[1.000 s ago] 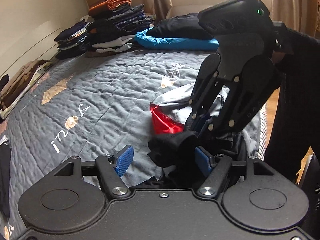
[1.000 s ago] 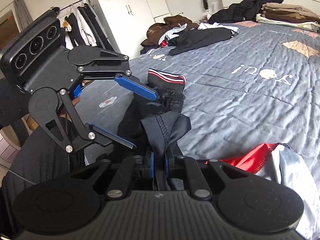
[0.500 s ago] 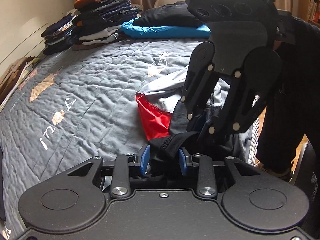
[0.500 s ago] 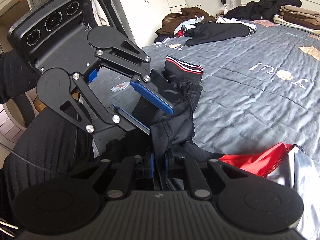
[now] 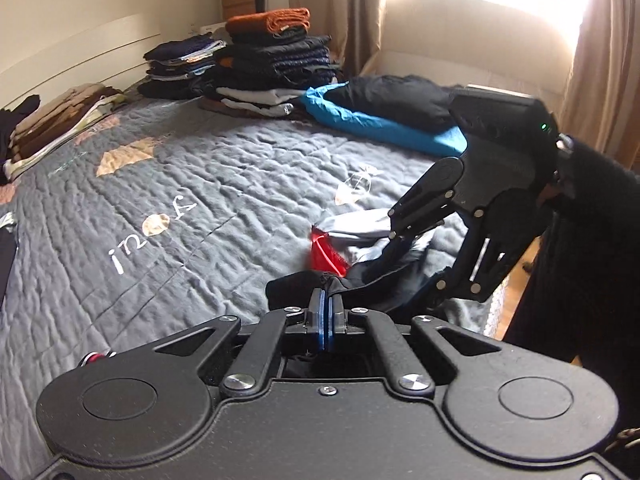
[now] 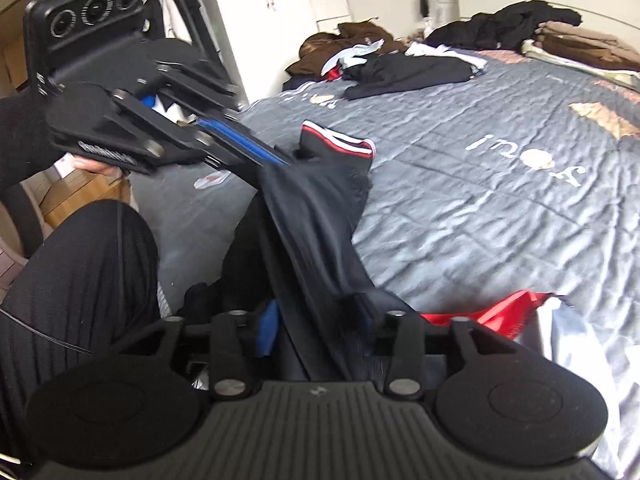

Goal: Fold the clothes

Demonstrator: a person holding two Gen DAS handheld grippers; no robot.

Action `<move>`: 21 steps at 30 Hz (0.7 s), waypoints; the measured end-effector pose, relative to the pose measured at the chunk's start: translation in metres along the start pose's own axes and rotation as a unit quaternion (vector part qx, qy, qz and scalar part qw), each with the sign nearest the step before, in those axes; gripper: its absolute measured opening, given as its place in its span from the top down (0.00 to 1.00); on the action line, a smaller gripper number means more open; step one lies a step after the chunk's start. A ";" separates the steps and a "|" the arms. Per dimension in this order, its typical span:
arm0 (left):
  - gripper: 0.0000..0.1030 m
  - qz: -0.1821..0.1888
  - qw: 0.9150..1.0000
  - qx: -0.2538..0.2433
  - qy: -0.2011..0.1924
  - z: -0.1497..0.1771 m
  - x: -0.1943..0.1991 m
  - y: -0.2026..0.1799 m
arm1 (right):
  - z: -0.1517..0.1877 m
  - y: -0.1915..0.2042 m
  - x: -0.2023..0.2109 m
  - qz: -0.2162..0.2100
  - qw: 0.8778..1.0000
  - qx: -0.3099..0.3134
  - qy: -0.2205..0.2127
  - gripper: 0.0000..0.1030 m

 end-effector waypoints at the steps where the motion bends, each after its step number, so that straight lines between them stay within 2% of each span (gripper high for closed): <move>1: 0.98 0.000 1.000 0.003 -0.003 -0.001 0.007 0.000 | -0.001 0.000 0.003 0.005 1.000 0.000 -0.002 0.49; 9: 0.99 -0.018 1.000 0.010 -0.021 -0.006 0.051 0.003 | 0.004 -0.010 0.054 0.053 0.999 -0.007 -0.013 0.39; 14: 0.99 -0.022 0.999 0.015 -0.018 0.004 0.049 0.002 | 0.008 -0.017 0.087 0.083 0.996 -0.011 -0.020 0.31; 18: 0.99 -0.025 0.999 0.019 -0.024 0.007 0.048 0.001 | 0.024 -0.030 0.096 0.123 0.992 0.005 0.028 0.25; 21: 0.98 -0.036 0.999 0.011 -0.024 0.007 0.044 0.001 | 0.046 -0.033 0.084 0.128 0.988 0.037 0.078 0.25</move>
Point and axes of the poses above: each gripper's, at about its wrist camera, not at the fingertips, and x roughly against the way its jaws point, y to its left, z to its underside, the point moved 9 cm from there along -x, roughly the way its jaws point, and after that the axes turned 8 degrees about -z, right-handed, at the moved point
